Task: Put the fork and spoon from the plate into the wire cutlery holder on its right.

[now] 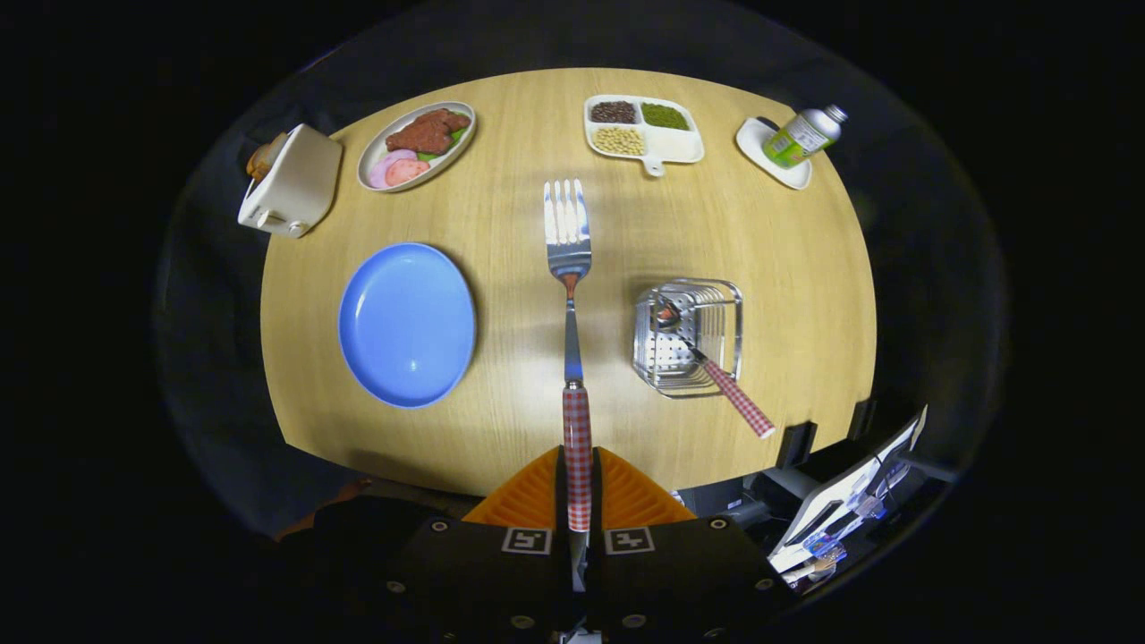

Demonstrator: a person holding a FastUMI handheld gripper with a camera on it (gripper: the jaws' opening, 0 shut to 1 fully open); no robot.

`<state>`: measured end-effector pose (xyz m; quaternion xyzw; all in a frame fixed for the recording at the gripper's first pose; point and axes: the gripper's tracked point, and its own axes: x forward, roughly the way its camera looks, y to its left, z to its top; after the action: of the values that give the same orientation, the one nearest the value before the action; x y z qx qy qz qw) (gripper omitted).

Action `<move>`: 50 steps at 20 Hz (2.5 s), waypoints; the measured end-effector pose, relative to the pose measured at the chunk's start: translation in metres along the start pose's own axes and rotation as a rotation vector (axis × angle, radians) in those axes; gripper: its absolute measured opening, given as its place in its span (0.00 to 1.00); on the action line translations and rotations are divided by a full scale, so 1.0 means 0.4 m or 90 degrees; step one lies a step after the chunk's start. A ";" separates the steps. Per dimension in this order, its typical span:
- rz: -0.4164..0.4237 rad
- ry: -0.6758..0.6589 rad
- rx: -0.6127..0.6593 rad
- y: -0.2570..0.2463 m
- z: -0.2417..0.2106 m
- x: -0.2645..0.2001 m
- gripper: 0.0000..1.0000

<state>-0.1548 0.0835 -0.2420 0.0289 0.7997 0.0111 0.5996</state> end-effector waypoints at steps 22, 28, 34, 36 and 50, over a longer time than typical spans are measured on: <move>0.018 0.399 -0.152 -0.203 -0.062 0.023 0.08; 0.023 0.433 -0.162 -0.193 -0.036 0.034 0.12; 0.019 0.366 -0.118 -0.202 0.044 0.059 0.23; 0.023 0.350 -0.106 -0.208 0.055 0.060 0.24; 0.134 -0.024 -0.025 -0.137 0.171 -0.068 0.72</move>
<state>-0.0835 0.0259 -0.2380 0.1011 0.7804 0.0891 0.6106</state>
